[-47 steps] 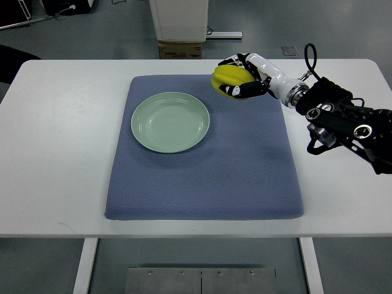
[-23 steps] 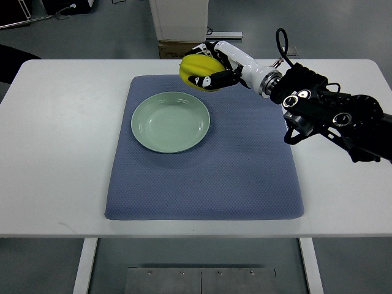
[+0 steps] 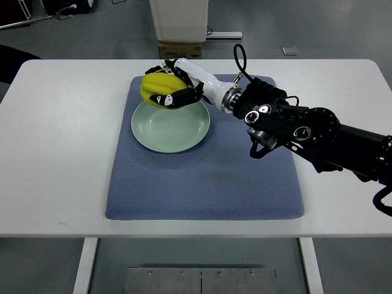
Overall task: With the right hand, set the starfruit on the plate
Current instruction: 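Carry the starfruit over the green plate and lower it onto it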
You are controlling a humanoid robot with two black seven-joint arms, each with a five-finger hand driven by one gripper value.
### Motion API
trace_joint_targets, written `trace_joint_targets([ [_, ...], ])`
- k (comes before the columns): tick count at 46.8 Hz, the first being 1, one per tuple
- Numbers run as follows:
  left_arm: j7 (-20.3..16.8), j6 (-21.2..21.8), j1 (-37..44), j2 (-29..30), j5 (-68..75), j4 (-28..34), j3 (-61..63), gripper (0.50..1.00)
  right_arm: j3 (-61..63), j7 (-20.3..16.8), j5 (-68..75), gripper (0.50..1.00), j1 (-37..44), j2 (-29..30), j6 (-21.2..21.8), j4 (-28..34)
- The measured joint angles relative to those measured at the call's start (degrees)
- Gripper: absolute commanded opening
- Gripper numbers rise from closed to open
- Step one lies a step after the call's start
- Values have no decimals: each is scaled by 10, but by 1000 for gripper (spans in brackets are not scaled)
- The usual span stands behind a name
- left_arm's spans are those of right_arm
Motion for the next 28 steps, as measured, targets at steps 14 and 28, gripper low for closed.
trace_joint_targets([
  [14, 0, 0, 0, 0, 0, 0, 0, 1000, -11, 1, -6, 537, -36, 0, 2, -13],
  [28, 0, 0, 0, 0, 0, 0, 0, 1000, -39, -14, -6, 558, -48, 0, 1, -34],
])
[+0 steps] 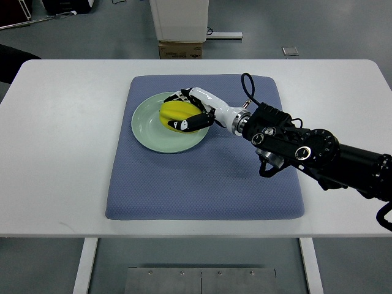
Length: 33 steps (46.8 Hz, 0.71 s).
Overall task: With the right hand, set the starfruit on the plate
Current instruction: 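Carry the starfruit over the green plate and lower it onto it, then open the right hand fingers to release the starfruit on the plate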
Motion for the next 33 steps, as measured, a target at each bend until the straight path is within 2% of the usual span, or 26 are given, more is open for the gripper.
trace_joint_targets([
  [21, 0, 0, 0, 0, 0, 0, 0, 1000, 1, -66, 4, 633, 2, 0, -7, -14],
  [27, 0, 0, 0, 0, 0, 0, 0, 1000, 5, -69, 7, 690, 3, 0, -9, -13],
  [33, 0, 0, 0, 0, 0, 0, 0, 1000, 19, -69, 7, 805, 4, 0, -9, -12],
])
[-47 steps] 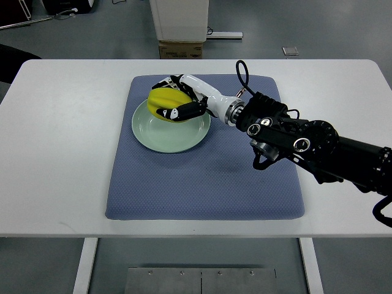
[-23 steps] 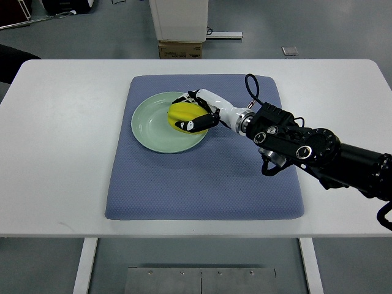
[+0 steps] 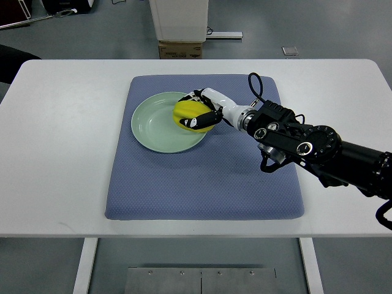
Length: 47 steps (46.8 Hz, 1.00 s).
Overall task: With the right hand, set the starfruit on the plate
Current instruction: 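Open the right hand fingers to release the starfruit on the plate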
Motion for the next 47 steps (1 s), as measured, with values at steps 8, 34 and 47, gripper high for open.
trace_joint_targets([
  [8, 0, 0, 0, 0, 0, 0, 0, 1000, 17, 3, 1, 939, 0, 0, 0, 4],
  [34, 0, 0, 0, 0, 0, 0, 0, 1000, 26, 2, 1, 985, 3, 0, 1, 4],
  [47, 0, 0, 0, 0, 0, 0, 0, 1000, 68, 3, 1, 995, -13, -12, 1, 10],
])
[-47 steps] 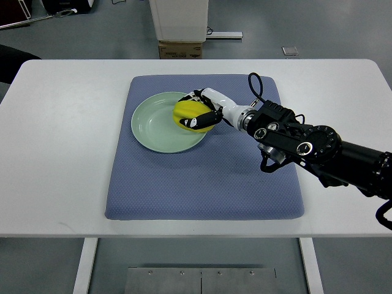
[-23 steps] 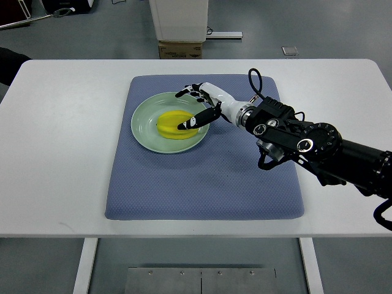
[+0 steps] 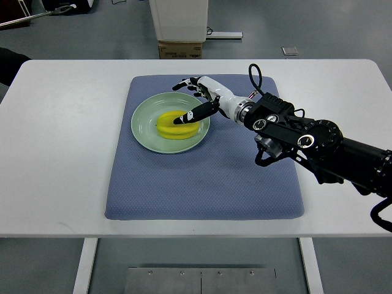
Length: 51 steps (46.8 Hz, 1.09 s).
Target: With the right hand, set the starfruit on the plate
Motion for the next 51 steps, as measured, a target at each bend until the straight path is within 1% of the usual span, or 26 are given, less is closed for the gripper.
trace_joint_targets([
  [12, 0, 0, 0, 0, 0, 0, 0, 1000, 81, -1, 0, 995, -41, -42, 0, -1],
  [22, 0, 0, 0, 0, 0, 0, 0, 1000, 178, -2, 0, 995, -76, -60, -3, -8],
  [24, 0, 0, -1, 0, 0, 0, 0, 1000, 191, -2, 0, 998, -80, -62, -7, -8],
  [38, 0, 0, 0, 0, 0, 0, 0, 1000, 285, 1, 31, 1000, -118, -59, -74, -18],
  [51, 0, 0, 0, 0, 0, 0, 0, 1000, 373, 2, 32, 1000, -161, -47, -80, -34],
])
